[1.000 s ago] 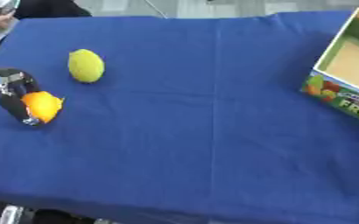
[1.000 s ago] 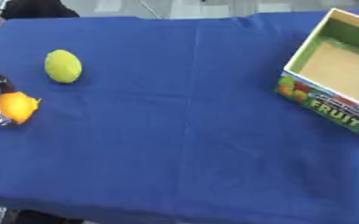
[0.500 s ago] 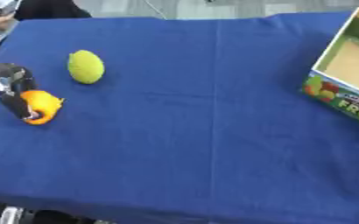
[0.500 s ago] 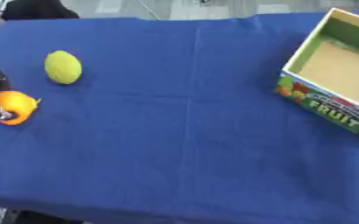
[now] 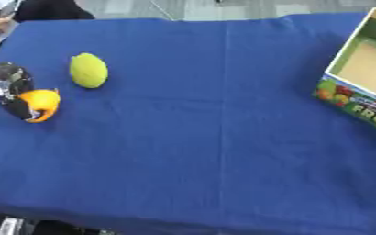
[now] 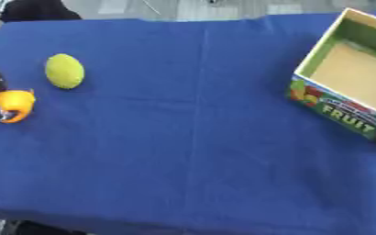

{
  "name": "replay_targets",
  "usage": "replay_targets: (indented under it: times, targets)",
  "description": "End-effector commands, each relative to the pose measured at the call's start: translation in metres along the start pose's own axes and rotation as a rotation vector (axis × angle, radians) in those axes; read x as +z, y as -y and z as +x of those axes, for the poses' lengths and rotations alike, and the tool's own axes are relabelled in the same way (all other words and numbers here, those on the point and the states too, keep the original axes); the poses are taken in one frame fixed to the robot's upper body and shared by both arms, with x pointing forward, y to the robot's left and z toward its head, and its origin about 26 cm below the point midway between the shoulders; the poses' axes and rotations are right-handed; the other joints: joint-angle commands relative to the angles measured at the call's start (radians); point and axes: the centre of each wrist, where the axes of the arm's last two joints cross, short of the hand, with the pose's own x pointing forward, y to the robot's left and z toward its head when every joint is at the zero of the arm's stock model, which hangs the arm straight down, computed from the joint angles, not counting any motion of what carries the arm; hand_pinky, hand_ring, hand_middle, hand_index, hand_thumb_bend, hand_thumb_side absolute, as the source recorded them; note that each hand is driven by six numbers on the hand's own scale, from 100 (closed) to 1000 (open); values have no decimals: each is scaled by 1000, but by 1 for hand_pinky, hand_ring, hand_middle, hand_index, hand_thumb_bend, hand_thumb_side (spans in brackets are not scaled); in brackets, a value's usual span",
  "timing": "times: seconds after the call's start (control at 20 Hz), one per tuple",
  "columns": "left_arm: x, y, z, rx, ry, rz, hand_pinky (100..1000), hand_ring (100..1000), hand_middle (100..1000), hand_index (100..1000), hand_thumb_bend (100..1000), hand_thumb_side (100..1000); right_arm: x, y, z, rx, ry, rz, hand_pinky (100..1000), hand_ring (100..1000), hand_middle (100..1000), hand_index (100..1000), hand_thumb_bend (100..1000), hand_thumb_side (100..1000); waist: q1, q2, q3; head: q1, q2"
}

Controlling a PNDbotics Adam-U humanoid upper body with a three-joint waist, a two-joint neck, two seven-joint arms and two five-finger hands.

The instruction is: Pick up the objects with one hand, pass them to the other hand, and then place them into the box on the other side of the table.

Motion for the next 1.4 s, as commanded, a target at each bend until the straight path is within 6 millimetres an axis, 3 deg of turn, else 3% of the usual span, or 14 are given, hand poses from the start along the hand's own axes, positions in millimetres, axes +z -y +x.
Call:
replay_targets:
  times: [0.05,0.6,0.9,1.1,1.3,1.4]
  targets:
    - [10,-24,-7,23,13,40,472,482,441,504,460,100,-2,0,5,14,15,15,704,987,968,978,100,735,4,-15,1,-4,-5]
    - [52,-85,13,131,148,217,418,442,404,451,461,100,-1,2,5,19,16,8,704,987,968,978,100,737,6,-17,9,-30,-10]
    - [80,-114,44,220,291,381,396,417,383,417,355,100,-1,3,5,17,18,5,704,988,968,978,100,738,6,-20,12,-54,-18]
    - [93,-118,74,350,415,450,380,396,366,397,236,100,-1,3,5,13,18,3,704,988,968,978,100,738,1,-20,15,-77,-32]
    - [93,-109,95,493,475,466,366,381,355,383,107,100,-2,3,6,7,21,2,704,988,968,978,100,732,-4,-21,19,-90,-48]
    - [89,-101,102,568,479,473,357,371,348,374,100,100,-2,5,7,7,28,3,704,988,968,978,100,727,-5,-23,21,-91,-52]
